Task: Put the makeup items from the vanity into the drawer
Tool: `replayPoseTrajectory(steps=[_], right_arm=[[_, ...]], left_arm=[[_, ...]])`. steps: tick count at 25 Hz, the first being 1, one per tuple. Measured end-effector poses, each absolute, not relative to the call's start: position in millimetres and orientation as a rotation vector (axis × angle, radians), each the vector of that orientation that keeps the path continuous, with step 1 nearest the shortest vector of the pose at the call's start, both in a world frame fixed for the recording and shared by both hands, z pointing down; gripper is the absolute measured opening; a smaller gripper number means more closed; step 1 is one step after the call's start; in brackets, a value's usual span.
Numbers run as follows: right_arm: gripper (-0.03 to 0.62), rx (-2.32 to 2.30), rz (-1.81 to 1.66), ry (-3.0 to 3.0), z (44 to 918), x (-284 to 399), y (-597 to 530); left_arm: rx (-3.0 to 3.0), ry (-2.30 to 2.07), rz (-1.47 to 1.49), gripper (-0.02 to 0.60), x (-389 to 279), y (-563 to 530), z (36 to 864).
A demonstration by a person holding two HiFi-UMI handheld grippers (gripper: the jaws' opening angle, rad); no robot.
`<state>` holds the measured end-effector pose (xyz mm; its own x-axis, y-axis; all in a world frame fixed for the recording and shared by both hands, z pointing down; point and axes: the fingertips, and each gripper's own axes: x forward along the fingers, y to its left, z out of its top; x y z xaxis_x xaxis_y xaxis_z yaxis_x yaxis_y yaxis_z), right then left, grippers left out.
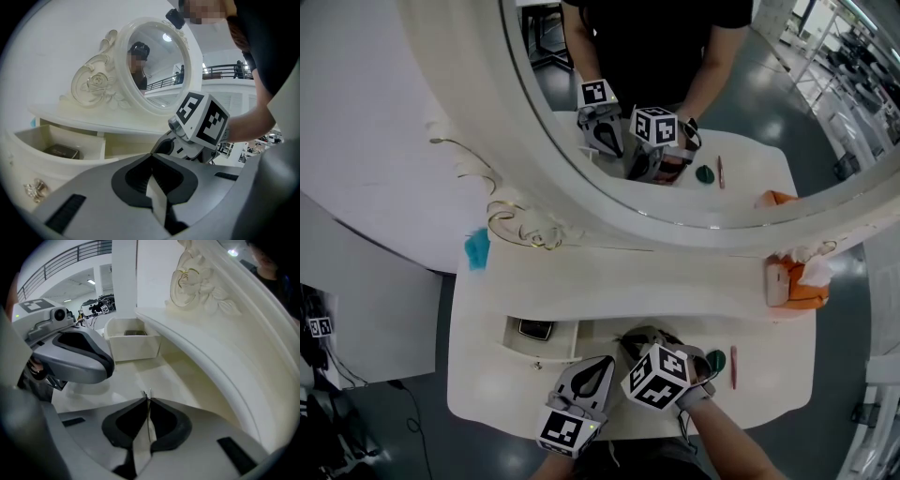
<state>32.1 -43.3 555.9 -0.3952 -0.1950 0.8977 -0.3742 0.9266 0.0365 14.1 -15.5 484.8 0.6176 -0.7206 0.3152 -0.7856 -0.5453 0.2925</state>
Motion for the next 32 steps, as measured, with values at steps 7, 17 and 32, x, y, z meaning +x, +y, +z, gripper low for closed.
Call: replayPoseTrajectory(steps=[7, 17, 32], right_arm=[[0.038, 0.459, 0.215, -2.036, 533.6, 30.3, -43.7], [0.038, 0.492, 0.203, -2.115, 495.9, 16.1, -33.9], [0.038, 0.417, 0.133, -2.196, 464.2, -37.1, -18.3]], left_arm=[[2.453, -1.186, 0.232, 0.014, 13.3, -9.8, 483.9], [2.479, -1.185, 0.214, 0.014, 9.7, -3.8, 472.4], [2.465, -1.284, 0.192, 0.013, -27.7, 5.3, 458.9]])
